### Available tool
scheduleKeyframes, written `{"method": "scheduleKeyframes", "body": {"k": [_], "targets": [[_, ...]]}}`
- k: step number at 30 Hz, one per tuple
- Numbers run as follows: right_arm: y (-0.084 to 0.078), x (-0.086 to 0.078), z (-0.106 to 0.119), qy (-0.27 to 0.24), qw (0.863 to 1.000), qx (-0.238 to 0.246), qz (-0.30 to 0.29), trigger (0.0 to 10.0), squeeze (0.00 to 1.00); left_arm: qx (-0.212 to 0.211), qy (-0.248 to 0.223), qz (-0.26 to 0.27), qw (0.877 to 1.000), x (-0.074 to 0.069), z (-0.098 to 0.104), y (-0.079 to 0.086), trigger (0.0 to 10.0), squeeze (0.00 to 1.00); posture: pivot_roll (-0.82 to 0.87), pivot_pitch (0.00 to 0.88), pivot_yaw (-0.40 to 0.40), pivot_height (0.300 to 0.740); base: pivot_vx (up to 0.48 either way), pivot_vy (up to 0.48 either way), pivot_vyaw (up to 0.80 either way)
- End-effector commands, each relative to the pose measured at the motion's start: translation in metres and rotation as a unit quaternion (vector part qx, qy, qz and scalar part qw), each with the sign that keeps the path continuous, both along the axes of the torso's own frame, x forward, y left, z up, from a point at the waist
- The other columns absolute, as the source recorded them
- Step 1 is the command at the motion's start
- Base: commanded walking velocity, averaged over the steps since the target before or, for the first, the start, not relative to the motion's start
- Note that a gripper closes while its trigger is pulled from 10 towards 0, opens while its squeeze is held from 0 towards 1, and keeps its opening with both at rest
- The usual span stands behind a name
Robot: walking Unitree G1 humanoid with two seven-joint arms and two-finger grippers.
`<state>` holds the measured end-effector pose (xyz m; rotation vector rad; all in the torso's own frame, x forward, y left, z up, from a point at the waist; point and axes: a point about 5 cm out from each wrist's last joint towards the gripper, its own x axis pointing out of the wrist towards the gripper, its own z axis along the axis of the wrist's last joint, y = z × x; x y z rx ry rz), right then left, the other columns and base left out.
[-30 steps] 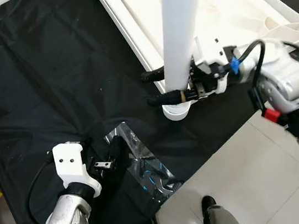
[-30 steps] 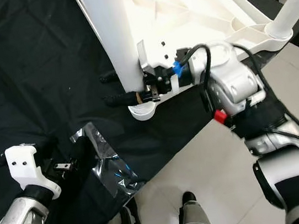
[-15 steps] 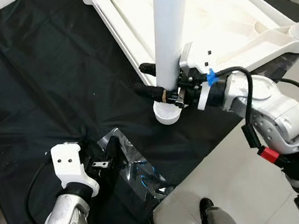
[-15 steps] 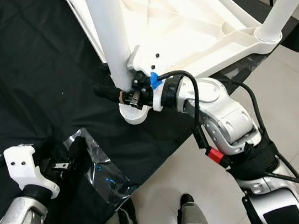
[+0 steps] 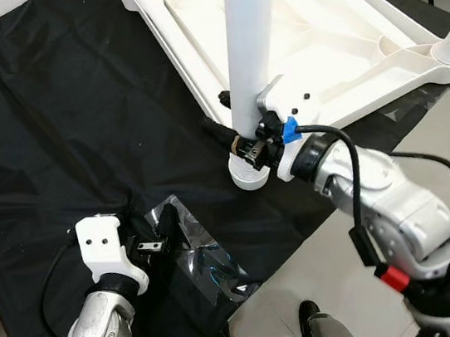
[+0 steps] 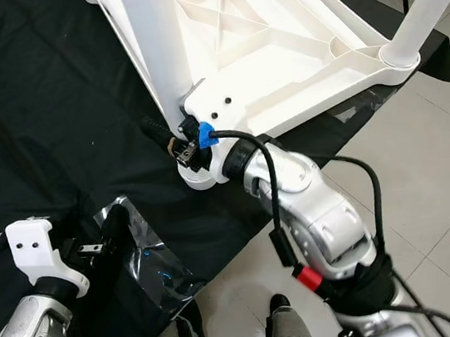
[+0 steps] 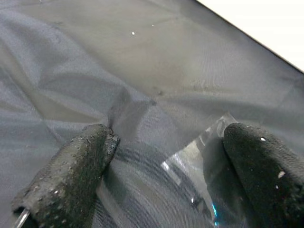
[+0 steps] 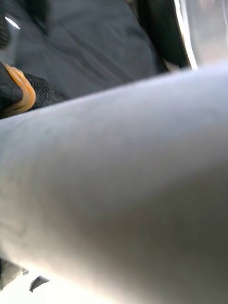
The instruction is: Building children table
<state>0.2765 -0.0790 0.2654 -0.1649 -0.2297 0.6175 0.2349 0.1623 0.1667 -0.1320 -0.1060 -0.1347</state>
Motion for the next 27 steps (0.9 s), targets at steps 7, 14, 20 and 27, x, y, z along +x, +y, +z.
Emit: {"method": "scheduleKeyframes", "body": {"k": [7, 14, 20, 27], "targets": [[0.001, -0.002, -0.089, 0.175, 0.981, -0.031, -0.083, 10.0, 0.00, -0.013, 0.028, 0.003, 1.000, 0.004, -0.015, 0.001, 10.0, 0.00, 0.00, 0.360, 0.051, 0.740, 0.000, 0.000, 0.00], [0.001, 0.009, -0.093, 0.172, 0.978, -0.025, -0.115, 10.0, 0.00, -0.028, -0.023, -0.004, 0.999, 0.014, 0.008, 0.015, 10.0, 0.00, 0.01, 0.320, 0.045, 0.740, 0.000, 0.000, 0.00], [0.003, 0.016, -0.091, 0.165, 0.977, -0.016, -0.133, 10.0, 0.00, -0.037, -0.084, -0.028, 0.995, 0.019, 0.045, 0.034, 10.0, 0.00, 0.02, 0.286, 0.046, 0.740, 0.000, 0.000, 0.00], [0.003, 0.027, -0.086, 0.147, 0.978, -0.002, -0.150, 10.0, 0.00, -0.012, -0.172, -0.188, 0.967, 0.012, 0.109, 0.039, 10.0, 0.00, 0.03, 0.247, 0.047, 0.740, 0.000, 0.000, 0.00]]}}
